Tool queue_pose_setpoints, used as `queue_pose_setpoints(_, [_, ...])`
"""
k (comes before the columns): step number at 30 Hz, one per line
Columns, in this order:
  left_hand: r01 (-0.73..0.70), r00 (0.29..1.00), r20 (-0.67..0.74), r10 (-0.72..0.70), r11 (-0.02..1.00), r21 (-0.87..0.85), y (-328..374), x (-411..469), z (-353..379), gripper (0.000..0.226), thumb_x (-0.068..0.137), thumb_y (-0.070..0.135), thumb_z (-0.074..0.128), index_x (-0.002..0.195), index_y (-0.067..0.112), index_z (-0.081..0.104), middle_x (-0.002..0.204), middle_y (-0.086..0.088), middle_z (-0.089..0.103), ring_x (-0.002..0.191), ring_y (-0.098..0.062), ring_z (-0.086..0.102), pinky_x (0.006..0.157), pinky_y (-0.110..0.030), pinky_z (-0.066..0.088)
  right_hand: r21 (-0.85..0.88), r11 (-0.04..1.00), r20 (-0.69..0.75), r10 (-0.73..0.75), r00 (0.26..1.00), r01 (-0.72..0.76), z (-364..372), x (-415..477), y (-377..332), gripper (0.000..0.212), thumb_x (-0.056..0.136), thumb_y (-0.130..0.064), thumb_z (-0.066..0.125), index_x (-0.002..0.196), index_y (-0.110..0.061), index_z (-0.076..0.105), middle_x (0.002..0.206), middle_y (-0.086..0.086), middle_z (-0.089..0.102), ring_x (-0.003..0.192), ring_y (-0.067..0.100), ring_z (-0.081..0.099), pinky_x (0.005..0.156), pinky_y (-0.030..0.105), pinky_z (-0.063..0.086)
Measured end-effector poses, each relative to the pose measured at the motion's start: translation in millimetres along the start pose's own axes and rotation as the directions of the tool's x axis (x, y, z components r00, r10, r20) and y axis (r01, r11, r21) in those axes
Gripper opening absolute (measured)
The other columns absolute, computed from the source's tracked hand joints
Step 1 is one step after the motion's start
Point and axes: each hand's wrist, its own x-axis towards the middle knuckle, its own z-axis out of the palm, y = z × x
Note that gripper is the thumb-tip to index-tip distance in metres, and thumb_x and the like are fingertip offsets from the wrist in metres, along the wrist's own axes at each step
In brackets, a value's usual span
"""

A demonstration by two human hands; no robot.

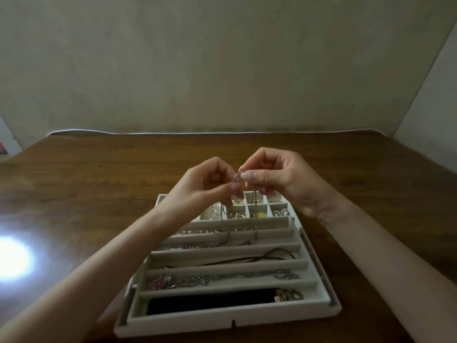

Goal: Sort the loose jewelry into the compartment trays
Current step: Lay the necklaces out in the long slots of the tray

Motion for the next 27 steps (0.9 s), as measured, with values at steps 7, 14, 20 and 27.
queue_pose_setpoints(7, [0.067, 0.988, 0.138, -0.069, 0.998, 0.017, 12.0, 5.0, 7.2, 0.034, 0.089, 0.015, 0.056, 0.117, -0.003, 0.053, 0.091, -0.005, 0.068, 0.068, -0.017, 0.053, 0.065, -0.025, 0.049, -0.108, 0.990, -0.066, -0.099, 0.993, 0.091, 5.5, 1.6, -15.1, 0.010, 0.078, -0.005, 0.070, 0.088, -0.005, 0.069, 0.068, 0.004, 0.068, 0.060, 0.014, 0.062, 0.053, 0.021, 0.049])
queue_pose_setpoints(14, [0.050, 0.991, 0.119, -0.059, 0.995, 0.083, 23.7, 4.0, 6.6, 0.031, 0.097, 0.018, 0.042, 0.104, -0.005, 0.063, 0.068, 0.002, 0.061, 0.056, -0.007, 0.044, 0.055, -0.017, 0.036, -0.096, 0.983, -0.173, -0.169, 0.970, 0.154, 3.3, -1.3, -30.5, 0.006, 0.080, -0.003, 0.068, 0.085, -0.005, 0.069, 0.069, 0.006, 0.068, 0.059, 0.012, 0.059, 0.052, 0.020, 0.048])
queue_pose_setpoints(20, [0.068, 0.994, 0.076, -0.077, 0.992, 0.109, 29.1, 4.1, 0.9, 0.030, 0.096, 0.016, 0.045, 0.101, -0.007, 0.063, 0.060, 0.005, 0.054, 0.054, -0.008, 0.044, 0.056, -0.020, 0.037, 0.092, 0.977, -0.282, -0.161, 0.946, 0.193, -4.3, -1.0, -46.5, 0.006, 0.080, -0.004, 0.065, 0.086, -0.005, 0.068, 0.067, 0.003, 0.067, 0.058, 0.010, 0.059, 0.053, 0.019, 0.048])
queue_pose_setpoints(27, [0.105, 0.994, 0.027, -0.110, 0.983, 0.151, 28.5, -2.7, -12.8, 0.027, 0.096, 0.020, 0.047, 0.092, 0.005, 0.069, 0.059, 0.006, 0.049, 0.056, -0.009, 0.042, 0.059, -0.020, 0.037, 0.186, 0.956, -0.416, -0.131, 0.900, 0.225, -19.8, -3.0, -53.9, 0.006, 0.081, -0.001, 0.064, 0.084, -0.005, 0.067, 0.062, 0.001, 0.066, 0.055, 0.009, 0.058, 0.051, 0.017, 0.047])
